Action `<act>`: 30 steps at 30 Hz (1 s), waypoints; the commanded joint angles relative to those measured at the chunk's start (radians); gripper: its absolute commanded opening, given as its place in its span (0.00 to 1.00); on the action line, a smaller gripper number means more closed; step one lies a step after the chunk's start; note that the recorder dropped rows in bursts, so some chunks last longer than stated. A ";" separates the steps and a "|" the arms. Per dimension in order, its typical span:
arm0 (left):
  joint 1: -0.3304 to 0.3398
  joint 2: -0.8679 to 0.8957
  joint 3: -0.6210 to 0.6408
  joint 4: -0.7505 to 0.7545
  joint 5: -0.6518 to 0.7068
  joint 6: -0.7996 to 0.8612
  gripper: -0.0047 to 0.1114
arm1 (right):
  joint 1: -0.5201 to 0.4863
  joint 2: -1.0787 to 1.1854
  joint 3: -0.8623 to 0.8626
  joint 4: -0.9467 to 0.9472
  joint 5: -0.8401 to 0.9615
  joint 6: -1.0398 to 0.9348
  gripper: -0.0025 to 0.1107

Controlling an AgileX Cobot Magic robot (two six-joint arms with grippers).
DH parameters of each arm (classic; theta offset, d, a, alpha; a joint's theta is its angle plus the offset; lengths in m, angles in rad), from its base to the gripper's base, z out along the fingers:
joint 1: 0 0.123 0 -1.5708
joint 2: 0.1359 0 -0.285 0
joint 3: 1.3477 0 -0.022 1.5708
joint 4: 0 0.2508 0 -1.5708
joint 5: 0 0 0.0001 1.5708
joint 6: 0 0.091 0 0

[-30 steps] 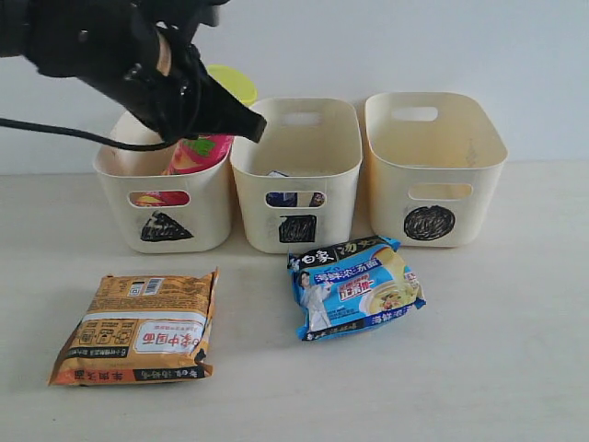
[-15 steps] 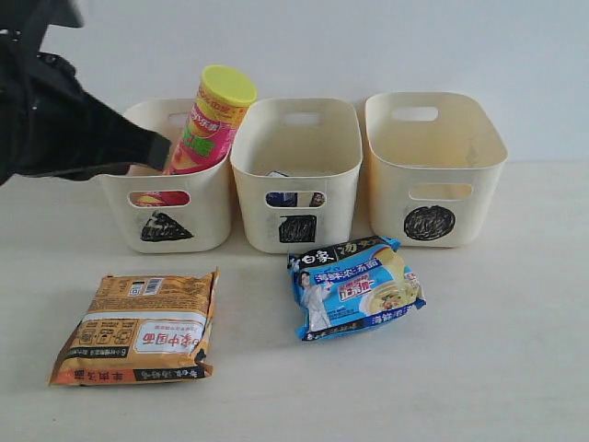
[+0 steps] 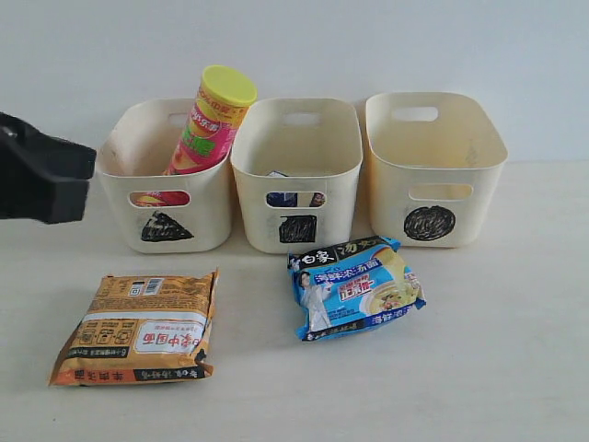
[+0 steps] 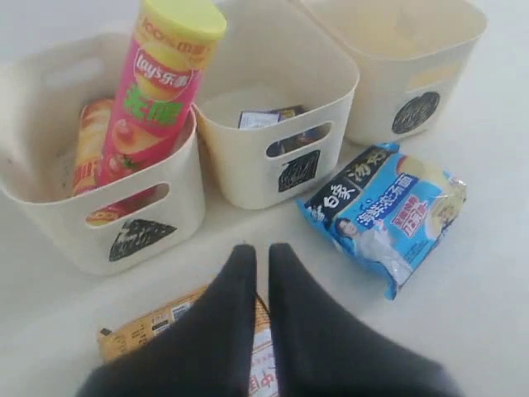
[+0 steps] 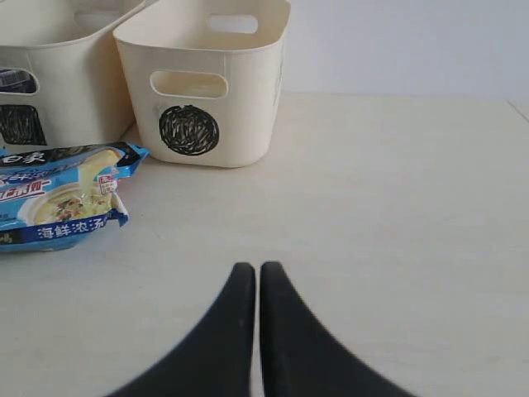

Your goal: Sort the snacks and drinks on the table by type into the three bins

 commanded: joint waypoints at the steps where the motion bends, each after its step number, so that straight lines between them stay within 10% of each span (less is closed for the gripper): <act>1: 0.018 -0.131 0.119 0.008 -0.062 0.016 0.08 | -0.002 -0.005 0.005 -0.002 -0.008 -0.001 0.02; 18: 0.329 -0.623 0.575 -0.029 -0.364 -0.012 0.08 | -0.002 -0.005 0.005 -0.002 -0.008 -0.001 0.02; 30: 0.497 -0.878 0.646 -0.032 -0.360 -0.090 0.08 | -0.002 -0.005 0.005 -0.002 -0.008 -0.001 0.02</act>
